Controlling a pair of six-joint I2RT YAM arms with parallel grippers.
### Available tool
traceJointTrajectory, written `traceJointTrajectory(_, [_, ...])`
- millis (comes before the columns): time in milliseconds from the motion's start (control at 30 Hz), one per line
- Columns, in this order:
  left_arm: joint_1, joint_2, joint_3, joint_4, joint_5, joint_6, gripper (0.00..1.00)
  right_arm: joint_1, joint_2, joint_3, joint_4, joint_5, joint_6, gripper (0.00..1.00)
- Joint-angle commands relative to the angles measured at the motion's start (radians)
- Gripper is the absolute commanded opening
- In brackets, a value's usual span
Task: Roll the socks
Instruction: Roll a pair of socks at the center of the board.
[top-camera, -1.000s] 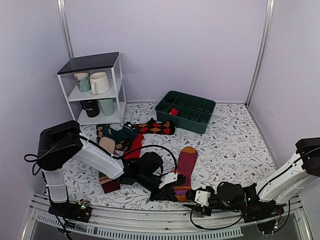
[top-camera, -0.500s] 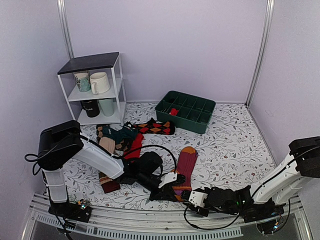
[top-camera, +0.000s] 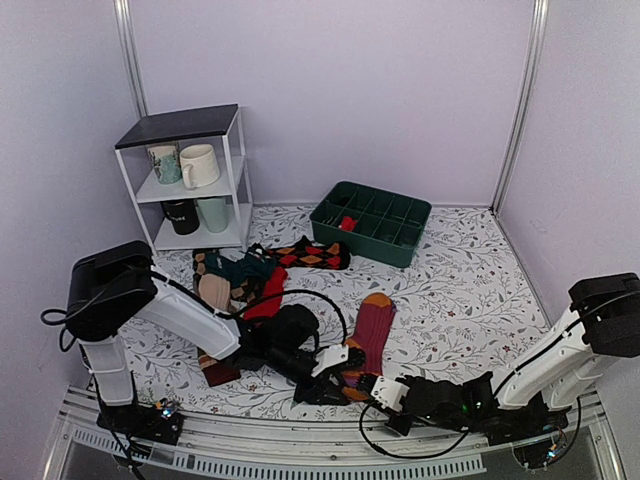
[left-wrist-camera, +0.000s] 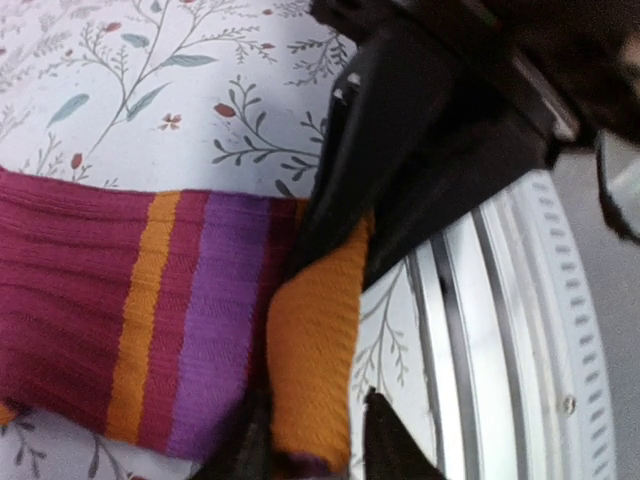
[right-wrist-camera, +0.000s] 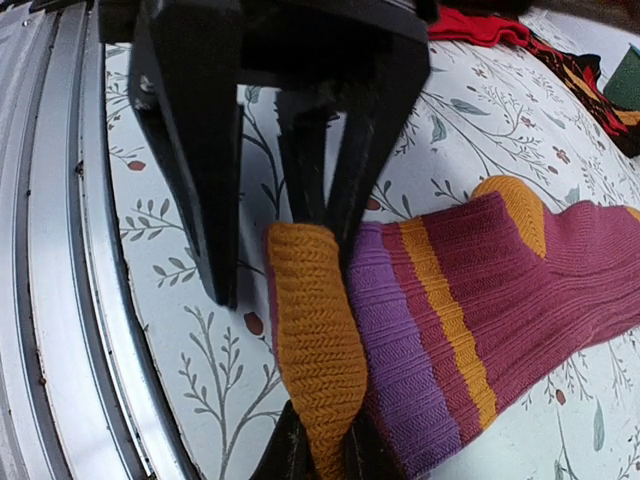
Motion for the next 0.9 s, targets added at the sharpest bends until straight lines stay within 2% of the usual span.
traceJointTrajectory(0, [0.012, -0.099, -0.119, -0.086, -0.234, -0.012, 0.38, 0.001, -0.033, -0.039, -0.097, -0.051, 0.140, 0.06])
traceJointTrajectory(100, [0.011, -0.220, -0.192, 0.036, -0.348, -0.002, 0.37, -0.018, -0.066, -0.076, -0.068, -0.125, 0.189, 0.06])
traceJointTrajectory(167, [0.010, -0.296, -0.244, 0.126, -0.369, 0.037, 0.36, -0.055, -0.080, -0.087, -0.061, -0.214, 0.224, 0.06])
traceJointTrajectory(333, [-0.065, -0.414, -0.366, 0.329, -0.400, 0.236, 0.36, -0.136, -0.096, -0.079, -0.112, -0.401, 0.357, 0.06])
traceJointTrajectory(533, [-0.116, -0.334, -0.336, 0.406, -0.369, 0.354, 0.38, -0.234, -0.042, -0.064, -0.154, -0.584, 0.508, 0.06])
traceJointTrajectory(700, [-0.172, -0.215, -0.282, 0.387, -0.395, 0.421, 0.37, -0.298, 0.043, -0.007, -0.200, -0.716, 0.533, 0.06])
traceJointTrajectory(867, [-0.199, -0.163, -0.282, 0.464, -0.477, 0.466, 0.39, -0.309, 0.065, 0.041, -0.273, -0.758, 0.511, 0.06])
